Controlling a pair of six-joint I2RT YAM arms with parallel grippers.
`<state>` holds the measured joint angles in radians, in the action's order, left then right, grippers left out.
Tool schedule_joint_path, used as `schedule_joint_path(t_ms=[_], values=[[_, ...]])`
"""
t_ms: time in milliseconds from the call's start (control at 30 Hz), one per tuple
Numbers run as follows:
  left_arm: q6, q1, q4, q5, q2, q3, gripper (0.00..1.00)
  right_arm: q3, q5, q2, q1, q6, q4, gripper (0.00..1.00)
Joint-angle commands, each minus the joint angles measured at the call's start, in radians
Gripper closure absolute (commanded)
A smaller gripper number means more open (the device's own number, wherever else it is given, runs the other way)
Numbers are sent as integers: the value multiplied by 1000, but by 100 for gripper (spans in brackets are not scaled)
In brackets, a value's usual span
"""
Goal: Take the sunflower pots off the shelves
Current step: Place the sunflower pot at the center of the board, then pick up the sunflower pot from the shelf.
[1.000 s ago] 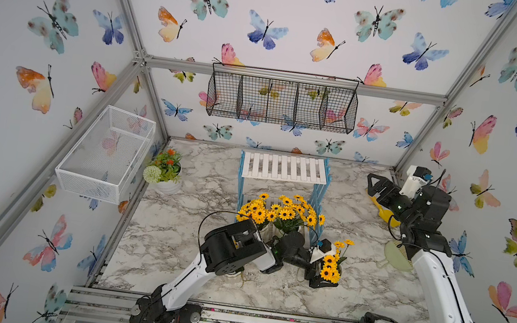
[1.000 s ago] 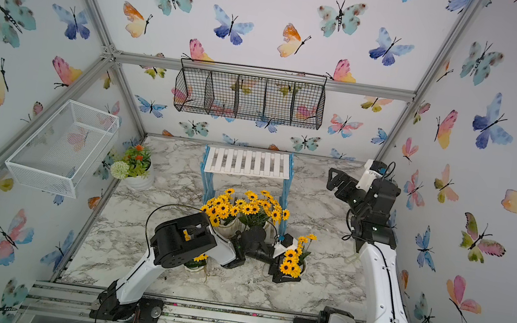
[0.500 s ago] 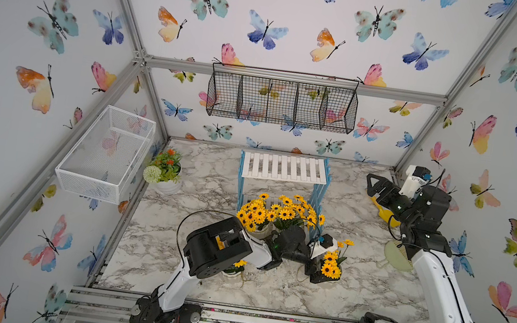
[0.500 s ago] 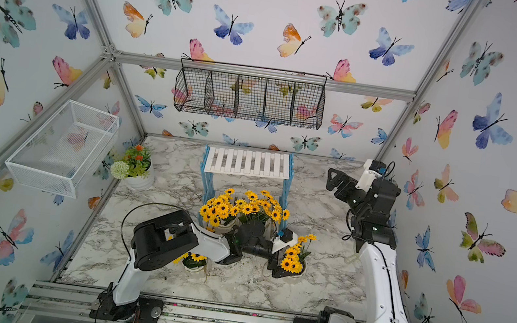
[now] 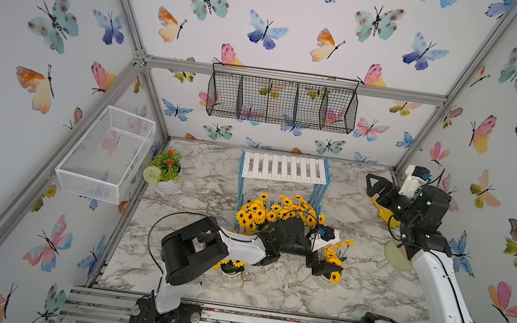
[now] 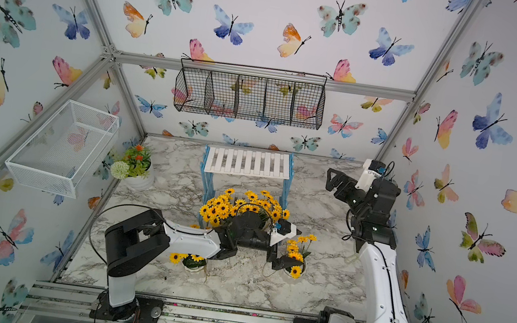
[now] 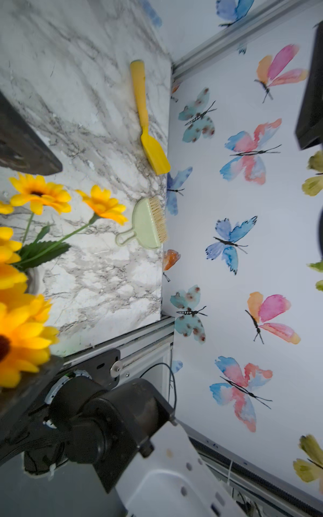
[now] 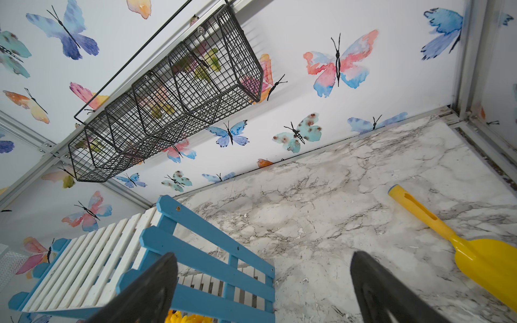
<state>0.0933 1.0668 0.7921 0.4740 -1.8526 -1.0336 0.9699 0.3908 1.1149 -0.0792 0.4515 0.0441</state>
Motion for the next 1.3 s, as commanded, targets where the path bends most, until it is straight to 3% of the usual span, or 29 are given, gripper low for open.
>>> schedule_joint_path(t_ms=[0,67,167,267,400,567,667,800,933,1033,1167,1267], values=[[63,-4,-131,-104,104,-57,2,31,32,12,-5,-16,20,1],[91,-5,-218,-168,151,-96,2,48,58,23,-3,-29,43,1],[91,-10,-387,-376,213,-184,2,102,99,54,19,-66,113,1],[51,-56,-565,-471,265,-292,2,181,5,76,125,-151,226,1],[-46,-175,-707,-446,361,-359,2,252,-63,85,250,-217,329,1],[-68,-270,-795,-498,501,-386,2,264,-150,62,419,-251,409,1],[-102,-366,-733,-392,598,-305,2,303,-231,74,570,-261,470,1],[-244,-557,-736,-270,664,-261,2,364,-361,101,767,-278,557,2],[-231,-642,-847,-359,681,-282,1,366,-386,101,881,-267,593,2],[-234,-714,-915,-393,686,-287,1,372,-504,145,1005,-261,649,0],[-311,-864,-923,-307,707,-241,0,360,-551,205,1080,-252,692,1],[-331,-916,-923,-294,720,-207,0,326,-523,202,1083,-247,687,6]])
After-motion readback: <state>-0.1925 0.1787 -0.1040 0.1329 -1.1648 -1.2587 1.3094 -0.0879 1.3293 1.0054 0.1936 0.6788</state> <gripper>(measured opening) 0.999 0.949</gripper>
